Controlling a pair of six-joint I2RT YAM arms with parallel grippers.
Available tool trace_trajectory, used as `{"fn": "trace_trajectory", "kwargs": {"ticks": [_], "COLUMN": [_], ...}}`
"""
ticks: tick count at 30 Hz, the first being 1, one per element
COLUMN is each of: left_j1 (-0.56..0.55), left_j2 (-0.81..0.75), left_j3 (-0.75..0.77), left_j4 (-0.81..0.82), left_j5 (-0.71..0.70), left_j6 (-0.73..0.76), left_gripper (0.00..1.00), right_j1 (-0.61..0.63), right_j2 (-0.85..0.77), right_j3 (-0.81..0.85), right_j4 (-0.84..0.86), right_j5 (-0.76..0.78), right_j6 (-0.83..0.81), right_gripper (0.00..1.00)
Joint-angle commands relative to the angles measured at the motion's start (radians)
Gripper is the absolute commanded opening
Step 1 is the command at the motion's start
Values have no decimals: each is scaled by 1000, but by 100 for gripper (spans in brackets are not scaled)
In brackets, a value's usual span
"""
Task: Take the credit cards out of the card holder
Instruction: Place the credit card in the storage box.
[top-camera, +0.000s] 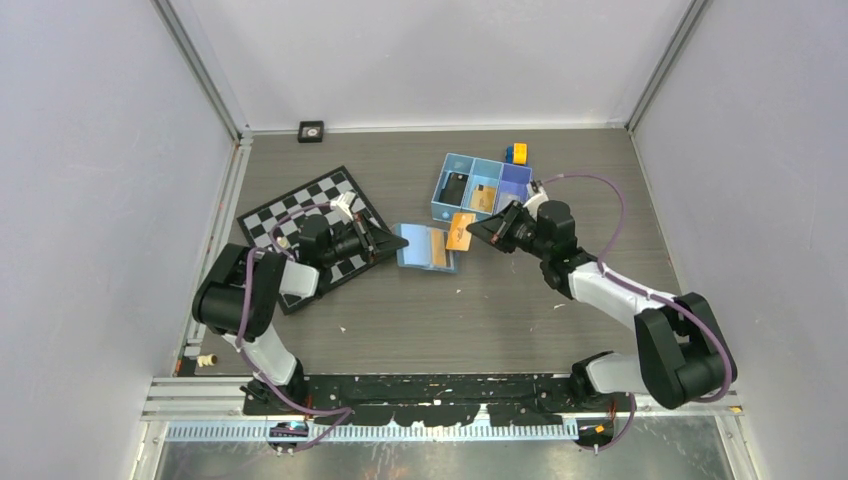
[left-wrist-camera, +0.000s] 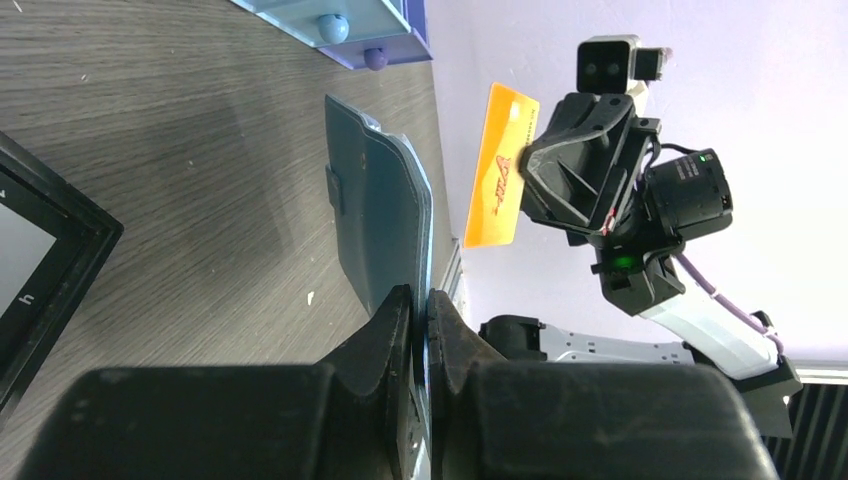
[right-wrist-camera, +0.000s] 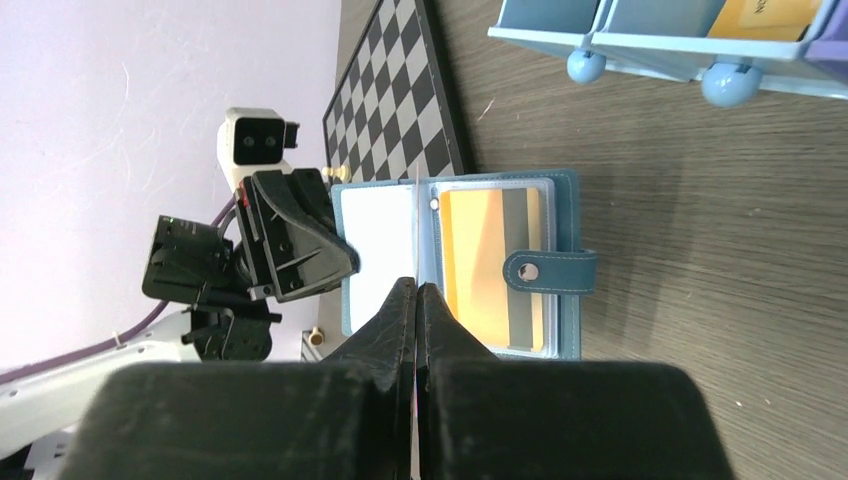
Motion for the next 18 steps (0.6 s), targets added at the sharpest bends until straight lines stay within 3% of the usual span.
{"fn": "trace_trajectory", "kwargs": {"ticks": [1, 8, 18], "left_j1": [8, 7, -18], "left_j2": [-83, -155, -211], "left_j3": [7, 41, 83], "left_j4": [-118, -390, -608], "left_j5": [-32, -103, -190], "left_j6": [106, 242, 364], "left_gripper": [7, 4, 3], "right_j1": [-10, -21, -38], "right_j2": [-77, -68, 188], "right_j3": [0, 96, 399], "right_j4": [-63, -206, -342], "right_j5": [89, 208, 326], "right_j6": [-53, -130, -168], "right_gripper": [0, 1, 0]}}
